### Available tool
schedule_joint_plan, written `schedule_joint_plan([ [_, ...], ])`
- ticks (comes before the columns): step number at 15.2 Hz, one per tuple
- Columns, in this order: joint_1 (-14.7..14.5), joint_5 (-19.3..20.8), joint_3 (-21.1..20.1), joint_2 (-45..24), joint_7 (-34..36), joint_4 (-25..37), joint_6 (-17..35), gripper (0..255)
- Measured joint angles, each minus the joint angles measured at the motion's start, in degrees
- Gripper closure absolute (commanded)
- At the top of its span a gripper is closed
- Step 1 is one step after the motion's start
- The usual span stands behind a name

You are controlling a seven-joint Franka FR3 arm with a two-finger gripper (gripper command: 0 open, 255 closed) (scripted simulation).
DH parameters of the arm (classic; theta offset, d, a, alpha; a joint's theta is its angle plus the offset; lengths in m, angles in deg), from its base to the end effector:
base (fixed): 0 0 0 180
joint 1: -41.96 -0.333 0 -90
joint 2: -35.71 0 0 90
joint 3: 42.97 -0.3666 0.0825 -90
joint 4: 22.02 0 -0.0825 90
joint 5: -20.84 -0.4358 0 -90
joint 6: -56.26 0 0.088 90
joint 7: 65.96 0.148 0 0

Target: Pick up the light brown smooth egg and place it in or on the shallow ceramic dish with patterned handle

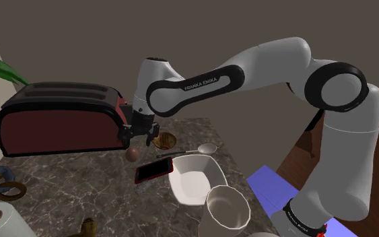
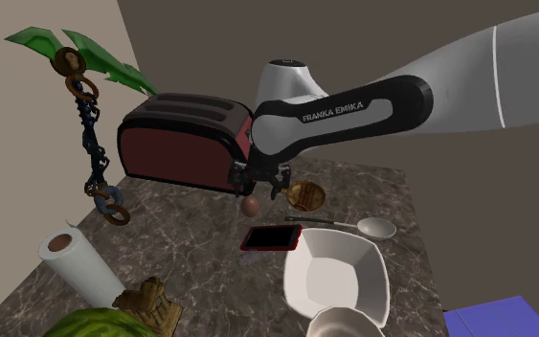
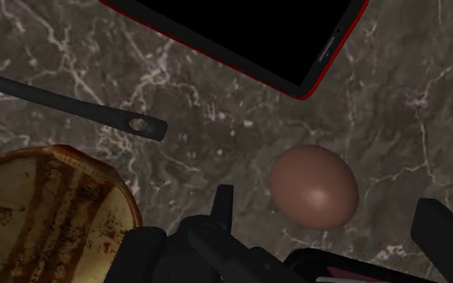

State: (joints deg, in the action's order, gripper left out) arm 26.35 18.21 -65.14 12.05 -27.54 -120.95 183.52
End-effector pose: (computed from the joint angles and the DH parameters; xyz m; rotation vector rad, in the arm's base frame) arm 0.5930 0.4324 0.3506 -2.9234 0.1098 0.0438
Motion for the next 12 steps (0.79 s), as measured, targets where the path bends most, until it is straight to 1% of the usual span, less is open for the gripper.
schedule_joint_plan([
  [3,-0.65,0.69,0.30,-2.38,0.39,1.33,0.88,0],
  [7,-1.38,1.34,0.58,-4.40,0.85,1.08,3.13,0],
  [12,-1.60,1.55,0.68,-5.05,0.98,0.96,3.90,0],
])
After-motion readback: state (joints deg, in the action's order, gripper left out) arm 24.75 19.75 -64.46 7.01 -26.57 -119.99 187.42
